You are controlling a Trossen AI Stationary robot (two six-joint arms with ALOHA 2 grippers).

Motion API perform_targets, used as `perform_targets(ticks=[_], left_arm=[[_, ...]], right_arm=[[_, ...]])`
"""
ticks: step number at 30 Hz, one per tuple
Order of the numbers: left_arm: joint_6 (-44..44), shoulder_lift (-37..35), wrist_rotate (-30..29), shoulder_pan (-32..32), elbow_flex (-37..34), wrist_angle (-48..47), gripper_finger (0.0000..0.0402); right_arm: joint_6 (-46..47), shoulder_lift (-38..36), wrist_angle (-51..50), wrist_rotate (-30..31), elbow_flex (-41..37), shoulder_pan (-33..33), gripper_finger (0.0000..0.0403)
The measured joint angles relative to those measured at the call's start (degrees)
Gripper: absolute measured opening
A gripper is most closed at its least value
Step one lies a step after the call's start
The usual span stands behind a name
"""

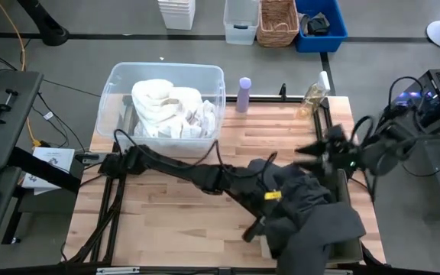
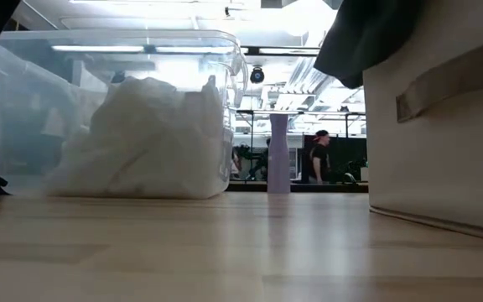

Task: Sort clothes
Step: Put the black long sleeve into the laundry bin

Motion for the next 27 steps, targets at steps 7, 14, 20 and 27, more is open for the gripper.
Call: perform_targets(ticks=[7, 14, 20, 27], left_arm=[[-5.8, -12.2, 5.6, 3.6, 0.0, -11.0, 0.0253], [-1.1, -29.2, -2.5, 6.7, -0.2, -27.7, 0.0242], [-0.5, -43.3, -16.4, 4.4, -8.7, -28.8, 0.0228], [-2.3, -56.4, -30.3, -3.6, -28.8, -21.3, 0.0212]], right_arm=[[1.5, 7.2, 2.7, -13.0, 0.0, 0.9, 0.0236], [11.2, 15.9, -5.6, -18.8, 0.0, 1.0, 0.0236], [15.9, 25.9, -12.0, -29.9, 0.0, 3.8, 0.0236], [32.9, 35.2, -22.9, -36.9, 0.0, 12.3, 0.0236]])
